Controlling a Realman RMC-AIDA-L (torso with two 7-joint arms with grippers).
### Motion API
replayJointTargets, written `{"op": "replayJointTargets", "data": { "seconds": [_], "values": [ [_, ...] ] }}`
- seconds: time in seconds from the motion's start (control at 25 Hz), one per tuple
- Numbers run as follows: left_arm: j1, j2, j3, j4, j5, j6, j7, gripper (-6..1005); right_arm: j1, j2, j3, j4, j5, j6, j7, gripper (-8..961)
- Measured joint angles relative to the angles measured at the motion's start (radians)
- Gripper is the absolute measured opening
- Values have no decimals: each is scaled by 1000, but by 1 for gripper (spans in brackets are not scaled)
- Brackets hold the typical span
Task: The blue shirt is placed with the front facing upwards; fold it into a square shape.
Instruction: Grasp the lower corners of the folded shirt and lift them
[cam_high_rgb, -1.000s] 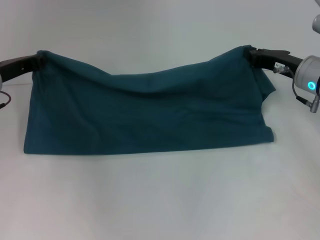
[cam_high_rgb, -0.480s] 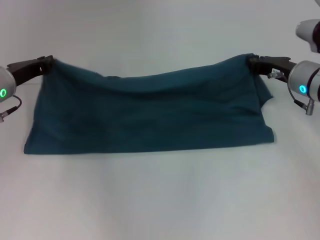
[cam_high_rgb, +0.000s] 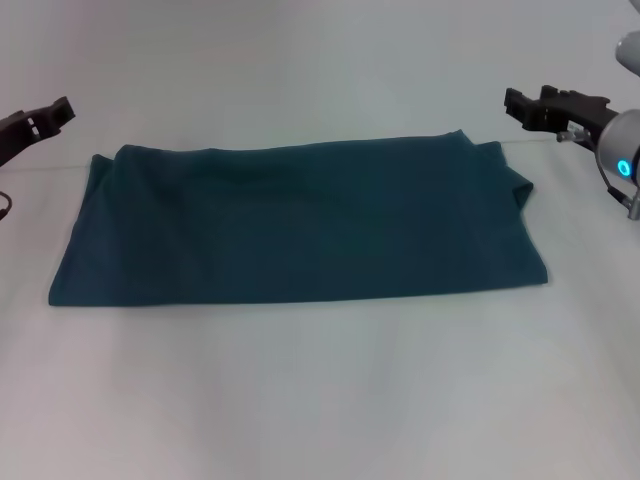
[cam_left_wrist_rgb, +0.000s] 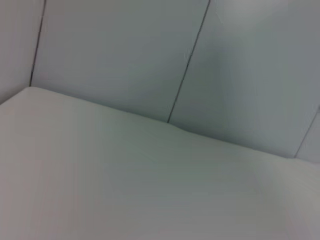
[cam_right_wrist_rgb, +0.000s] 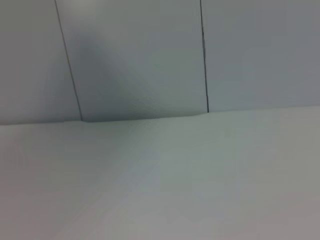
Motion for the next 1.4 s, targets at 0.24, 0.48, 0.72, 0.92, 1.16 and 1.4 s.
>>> {"op": "replayJointTargets", "data": {
  "seconds": [0.24,0.48,0.72,0.92,1.16,1.4],
  "values": [
    [49,-4,33,28,-1,122,-12,671,-66,-2,4,-17,1,-131,16,523],
    [129,6,33,84,-2,357,-47,809,-180,-19,-32,-74,-7,-335,123,723],
    [200,6,34,128,5,533,-59,910,-288,-56,-155,-162,-69,-421,341,946],
    [239,0,63,149,13,564,-64,910,-303,-88,-168,-250,-283,-511,604,945],
    [256,-2,92,163,62,570,-97,907,-274,-126,-167,-270,-428,-578,798,944],
    [262,-5,94,168,98,556,-97,907,-250,-148,-170,-262,-495,-617,928,943]
  ]
}}
